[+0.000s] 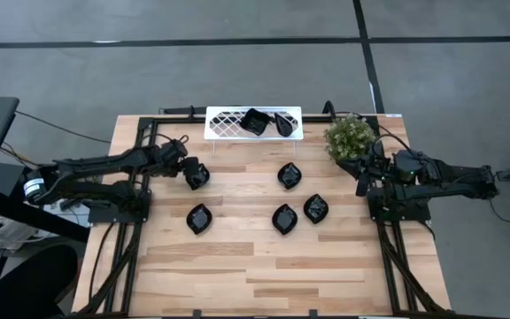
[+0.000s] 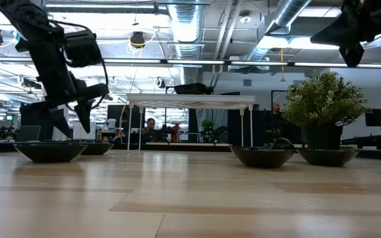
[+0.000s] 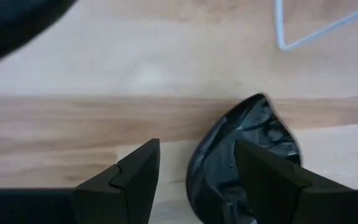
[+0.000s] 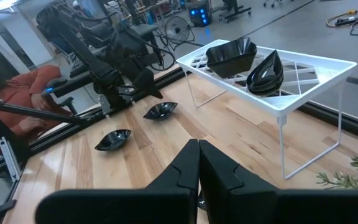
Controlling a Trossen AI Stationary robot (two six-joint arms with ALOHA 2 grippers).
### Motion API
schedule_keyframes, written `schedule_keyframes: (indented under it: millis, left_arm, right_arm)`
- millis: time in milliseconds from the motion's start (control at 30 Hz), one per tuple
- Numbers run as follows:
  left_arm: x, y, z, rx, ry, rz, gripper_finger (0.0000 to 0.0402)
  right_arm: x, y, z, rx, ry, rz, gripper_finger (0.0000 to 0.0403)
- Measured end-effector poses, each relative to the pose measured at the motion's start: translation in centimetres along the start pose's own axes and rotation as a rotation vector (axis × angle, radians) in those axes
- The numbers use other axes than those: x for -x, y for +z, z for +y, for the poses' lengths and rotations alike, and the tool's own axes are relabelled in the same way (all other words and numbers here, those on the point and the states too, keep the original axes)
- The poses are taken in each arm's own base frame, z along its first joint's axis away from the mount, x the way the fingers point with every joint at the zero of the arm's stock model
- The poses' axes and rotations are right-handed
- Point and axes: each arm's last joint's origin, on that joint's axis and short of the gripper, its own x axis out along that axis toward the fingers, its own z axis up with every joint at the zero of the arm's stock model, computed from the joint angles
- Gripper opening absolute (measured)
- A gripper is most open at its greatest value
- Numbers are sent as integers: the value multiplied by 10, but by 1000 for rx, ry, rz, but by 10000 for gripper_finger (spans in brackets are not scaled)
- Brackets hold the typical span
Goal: Pick & Place Mini shaped plates
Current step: Put the leaf-shaped plate on the shelf
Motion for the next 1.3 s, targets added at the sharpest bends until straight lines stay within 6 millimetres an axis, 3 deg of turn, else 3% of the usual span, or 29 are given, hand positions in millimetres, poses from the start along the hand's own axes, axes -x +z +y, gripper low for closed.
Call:
schedule_keyframes:
  millis: [233, 500, 1000, 1300]
  left_arm:
    - [-12, -11, 10, 48, -26, 65, 209]
    - [-12, -8, 6, 60, -69, 37, 209]
    - [-34, -10, 0, 59, -19, 78, 209]
    - [-32, -9, 0, 64, -37, 67, 209]
  right_arm:
    - [0, 0, 0, 0, 1, 0, 1]
    - [0, 0, 0, 0, 0, 0, 1]
    - [0, 0, 0, -1, 3, 1, 1]
    - [0, 0, 0, -1, 2, 1, 1]
